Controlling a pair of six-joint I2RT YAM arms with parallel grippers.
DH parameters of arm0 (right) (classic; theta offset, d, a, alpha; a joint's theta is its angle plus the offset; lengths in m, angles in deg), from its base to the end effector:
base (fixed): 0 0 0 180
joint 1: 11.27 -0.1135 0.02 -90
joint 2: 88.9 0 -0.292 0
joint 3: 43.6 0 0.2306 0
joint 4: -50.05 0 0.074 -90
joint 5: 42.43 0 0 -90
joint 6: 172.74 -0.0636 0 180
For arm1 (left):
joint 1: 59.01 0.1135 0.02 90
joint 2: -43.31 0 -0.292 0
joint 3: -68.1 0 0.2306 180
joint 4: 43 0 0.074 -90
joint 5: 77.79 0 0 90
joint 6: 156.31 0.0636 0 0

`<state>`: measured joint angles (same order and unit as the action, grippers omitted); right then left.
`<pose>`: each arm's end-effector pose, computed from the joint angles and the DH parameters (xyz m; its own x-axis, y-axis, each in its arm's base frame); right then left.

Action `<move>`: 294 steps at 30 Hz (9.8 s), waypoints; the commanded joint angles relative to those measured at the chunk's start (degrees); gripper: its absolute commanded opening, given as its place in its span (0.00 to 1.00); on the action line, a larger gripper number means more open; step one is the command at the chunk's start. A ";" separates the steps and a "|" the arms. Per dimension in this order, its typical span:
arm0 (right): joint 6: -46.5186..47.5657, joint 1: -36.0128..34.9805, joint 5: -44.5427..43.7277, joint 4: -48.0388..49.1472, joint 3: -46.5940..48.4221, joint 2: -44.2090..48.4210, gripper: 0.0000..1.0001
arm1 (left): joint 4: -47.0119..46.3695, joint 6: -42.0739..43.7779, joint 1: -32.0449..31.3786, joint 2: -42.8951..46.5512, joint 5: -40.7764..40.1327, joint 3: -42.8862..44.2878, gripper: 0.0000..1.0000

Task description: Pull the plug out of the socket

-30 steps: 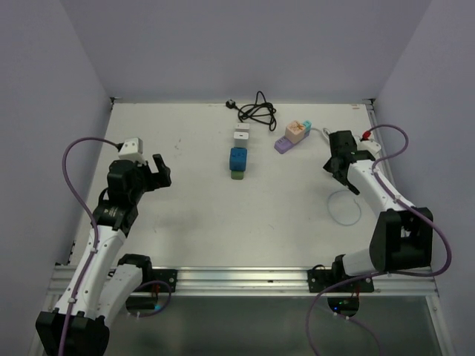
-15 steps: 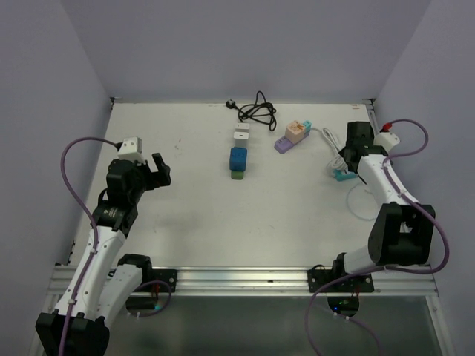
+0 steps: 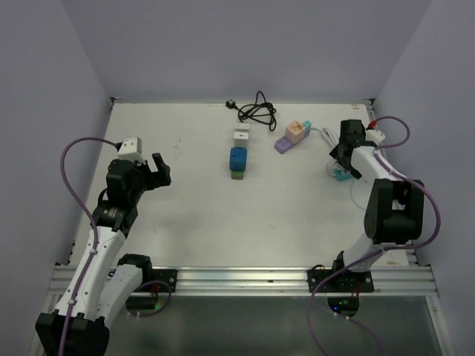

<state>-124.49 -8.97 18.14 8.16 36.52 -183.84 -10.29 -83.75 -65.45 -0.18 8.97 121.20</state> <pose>0.3376 -0.0448 0.2373 -0.4204 0.5973 -0.6830 0.7833 0.6188 0.0591 0.1614 -0.0146 0.2990 -0.3900 -0.2571 -0.8842 -0.0593 0.9652 -0.2545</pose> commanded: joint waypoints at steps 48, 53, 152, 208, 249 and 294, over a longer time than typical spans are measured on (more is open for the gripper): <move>-1.48 -50.69 8.60 -1.58 -13.89 13.21 0.04 | -2.25 -0.32 -0.07 -0.90 -0.18 0.30 1.00; 1.06 -63.11 9.92 0.52 -8.44 8.02 0.04 | -2.25 -0.41 -0.07 -0.72 -0.09 0.30 0.99; 14.07 -45.73 14.75 6.07 -4.93 11.80 0.70 | -13.49 -28.62 -41.02 -16.80 -2.56 -4.80 0.79; 8.54 -35.97 40.94 21.45 -13.44 -8.33 0.32 | -18.24 -23.09 -50.60 -45.46 -27.78 11.02 0.43; 3.61 -39.31 27.40 15.37 -12.74 -12.83 0.22 | -10.68 -24.40 -51.05 -28.42 -35.61 8.23 0.00; -5.97 -39.13 -9.16 11.98 -10.80 28.04 0.98 | -7.52 -20.28 -20.90 -3.90 -1.86 5.67 0.00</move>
<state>-126.29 -48.27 13.79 11.13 27.82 -158.22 -15.50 -106.54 -86.61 -5.73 1.97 129.00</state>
